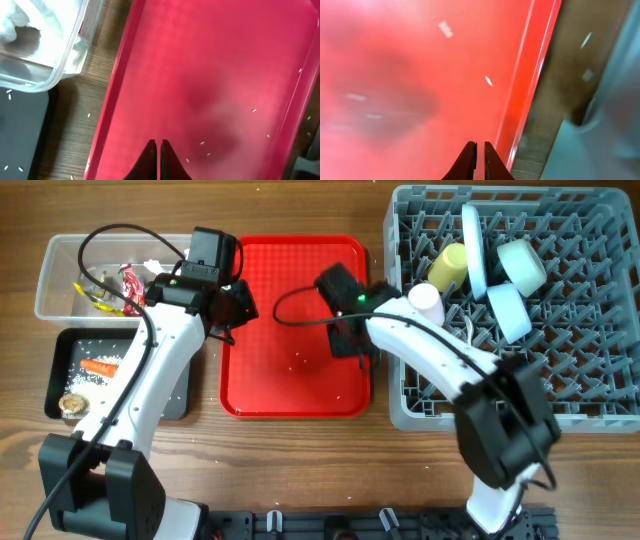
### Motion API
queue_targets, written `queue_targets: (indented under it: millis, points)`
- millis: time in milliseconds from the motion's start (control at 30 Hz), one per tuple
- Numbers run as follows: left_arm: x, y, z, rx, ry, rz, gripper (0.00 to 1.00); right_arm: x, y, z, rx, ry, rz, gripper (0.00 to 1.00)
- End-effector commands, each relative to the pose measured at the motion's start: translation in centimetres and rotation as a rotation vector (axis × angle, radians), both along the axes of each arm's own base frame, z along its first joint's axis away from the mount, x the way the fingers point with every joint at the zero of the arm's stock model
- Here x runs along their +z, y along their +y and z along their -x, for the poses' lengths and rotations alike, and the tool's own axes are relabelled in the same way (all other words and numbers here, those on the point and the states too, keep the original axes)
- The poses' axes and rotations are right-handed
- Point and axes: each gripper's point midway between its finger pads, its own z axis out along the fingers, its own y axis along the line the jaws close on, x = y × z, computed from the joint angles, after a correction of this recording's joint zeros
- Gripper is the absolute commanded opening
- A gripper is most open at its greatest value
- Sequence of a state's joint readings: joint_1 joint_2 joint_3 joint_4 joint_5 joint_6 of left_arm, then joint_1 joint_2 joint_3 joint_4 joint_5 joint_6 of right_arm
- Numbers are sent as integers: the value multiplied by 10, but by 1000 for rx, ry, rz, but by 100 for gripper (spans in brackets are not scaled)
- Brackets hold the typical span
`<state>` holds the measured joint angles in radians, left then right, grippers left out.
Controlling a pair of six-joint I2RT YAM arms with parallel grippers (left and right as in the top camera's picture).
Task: Sort waste into correct bins and load items into the dishwasher rack
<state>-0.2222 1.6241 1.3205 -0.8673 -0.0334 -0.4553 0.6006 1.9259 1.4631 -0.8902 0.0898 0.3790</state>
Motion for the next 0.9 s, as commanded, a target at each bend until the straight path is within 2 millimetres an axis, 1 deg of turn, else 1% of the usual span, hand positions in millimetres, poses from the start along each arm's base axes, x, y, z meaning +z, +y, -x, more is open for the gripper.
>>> queue_targets:
  millis: [0,67,133,167,200,233,267,333,367,433,500,533,567,600,633,667,700,867]
  points:
    - [37,4,8,8,-91,7,4,119,16,-18,54,-254,-164,8]
    - [71,3,25,16,-151,62,4,174,9,-8,66,-363,-228,8]
    - [103,1,46,-3,-222,105,4,216,-4,8,63,-443,-275,7]
    - [125,1,61,-9,-282,121,4,241,-12,21,69,-496,-304,7]
    - [143,3,73,-15,-338,133,4,260,-20,31,76,-541,-327,6]
    - [172,8,94,-1,-434,152,4,292,-34,49,73,-622,-363,6]
    - [188,15,107,15,-496,156,4,314,-49,64,58,-686,-382,6]
    - [220,34,139,70,-634,157,4,343,-77,90,24,-785,-398,7]
    - [230,43,151,92,-684,151,4,354,-91,103,5,-825,-398,8]
    - [249,64,181,151,-792,127,5,367,-118,128,-32,-885,-393,9]
    - [256,75,197,180,-843,117,6,370,-135,143,-54,-911,-383,12]
    - [259,80,206,194,-869,113,7,371,-144,152,-63,-921,-378,15]
    - [261,81,210,197,-881,116,9,371,-146,156,-63,-924,-380,20]
    - [261,82,212,197,-885,118,16,371,-147,158,-63,-926,-382,29]
    - [261,82,213,197,-885,118,27,371,-148,159,-63,-927,-382,43]
    - [260,82,213,196,-883,117,59,371,-148,159,-63,-927,-382,64]
    - [258,82,213,195,-873,114,99,371,-148,159,-63,-926,-380,99]
    - [256,77,213,175,-861,129,100,366,-145,155,-60,-907,-368,100]
